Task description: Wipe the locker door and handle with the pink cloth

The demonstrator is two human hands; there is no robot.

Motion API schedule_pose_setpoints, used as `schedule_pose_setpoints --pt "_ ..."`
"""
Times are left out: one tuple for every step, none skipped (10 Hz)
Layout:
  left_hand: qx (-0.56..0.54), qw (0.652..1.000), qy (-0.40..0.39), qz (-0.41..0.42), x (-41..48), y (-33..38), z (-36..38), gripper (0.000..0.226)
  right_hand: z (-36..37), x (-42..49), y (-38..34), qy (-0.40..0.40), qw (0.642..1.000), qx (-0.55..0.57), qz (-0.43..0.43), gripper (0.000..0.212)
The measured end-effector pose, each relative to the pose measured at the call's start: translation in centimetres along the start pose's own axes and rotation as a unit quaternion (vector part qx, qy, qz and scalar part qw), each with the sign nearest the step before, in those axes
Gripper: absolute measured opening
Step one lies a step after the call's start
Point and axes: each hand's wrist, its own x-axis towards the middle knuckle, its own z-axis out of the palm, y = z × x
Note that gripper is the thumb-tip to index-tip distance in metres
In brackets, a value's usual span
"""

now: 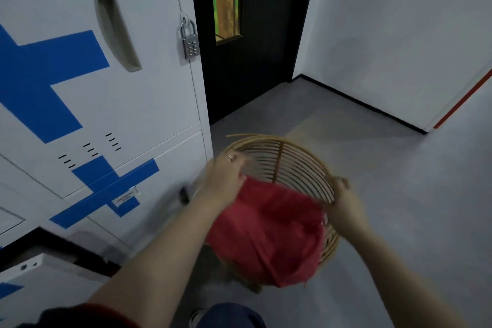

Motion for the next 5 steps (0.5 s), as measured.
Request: schedule_pose_setpoints --pt "0.009 0.979 -0.192 0.069 -2.1 -0.4 4.2 0.040 4.4 -2.0 0.5 -0.126 0.986 -0.049 -0.097 0.045" --pt "0.043 0.941 -0.328 0.070 -3.8 -1.7 6.1 0.039 6.8 -3.8 1.0 -0.252 0.960 -0.040 -0.115 0.041" --pt "0.075 0.923 -0.371 0.064 -4.7 -2.5 6.8 0.039 8.0 -4.3 1.5 -0.281 0.943 -0.111 -0.138 0.035" --pt "0.078 0.931 -0.349 0.069 -5.3 -2.4 6.3 0.040 8.2 -3.9 1.3 -0.300 0.936 -0.133 -0.124 0.035" --pt "0.042 0.956 -0.289 0.034 -5.2 -2.6 5.1 0.044 7.5 -3.3 0.3 -0.286 0.942 -0.119 -0.125 0.041"
